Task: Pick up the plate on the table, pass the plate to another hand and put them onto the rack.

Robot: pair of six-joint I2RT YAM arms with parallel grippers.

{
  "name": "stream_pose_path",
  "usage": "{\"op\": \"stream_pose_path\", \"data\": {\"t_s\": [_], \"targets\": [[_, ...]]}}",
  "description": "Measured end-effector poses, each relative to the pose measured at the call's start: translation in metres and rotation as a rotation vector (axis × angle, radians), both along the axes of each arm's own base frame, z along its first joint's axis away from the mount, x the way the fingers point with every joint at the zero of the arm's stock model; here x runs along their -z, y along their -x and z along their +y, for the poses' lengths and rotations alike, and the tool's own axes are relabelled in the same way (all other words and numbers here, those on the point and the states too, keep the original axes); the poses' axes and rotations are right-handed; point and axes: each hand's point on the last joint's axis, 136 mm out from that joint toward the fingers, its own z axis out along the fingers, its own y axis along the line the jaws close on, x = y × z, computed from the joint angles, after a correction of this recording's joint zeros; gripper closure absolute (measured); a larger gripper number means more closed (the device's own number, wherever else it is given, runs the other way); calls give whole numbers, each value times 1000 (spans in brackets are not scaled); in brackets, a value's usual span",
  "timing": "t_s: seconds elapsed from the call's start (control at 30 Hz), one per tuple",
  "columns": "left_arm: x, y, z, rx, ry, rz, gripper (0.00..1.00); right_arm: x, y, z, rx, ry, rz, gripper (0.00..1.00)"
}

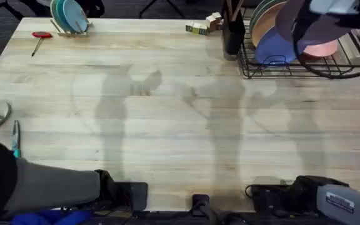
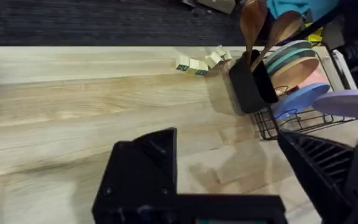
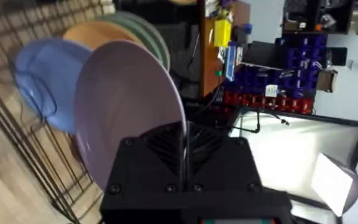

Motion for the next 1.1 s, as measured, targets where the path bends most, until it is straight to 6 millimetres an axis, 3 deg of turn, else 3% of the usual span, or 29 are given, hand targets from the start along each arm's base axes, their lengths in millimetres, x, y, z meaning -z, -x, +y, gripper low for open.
{"op": "stream_pose_path", "data": {"t_s": [0.5, 0.93, 1.1], "targets": [[1, -1, 2, -10, -9, 2, 7, 89, -38, -12, -90, 200, 212, 973], [1, -1, 2, -10, -9, 2, 7, 118, -43, -10, -124, 211, 285, 973], [1, -1, 2, -10, -9, 2, 7, 119, -43, -3, -150, 211, 284, 742]]}}
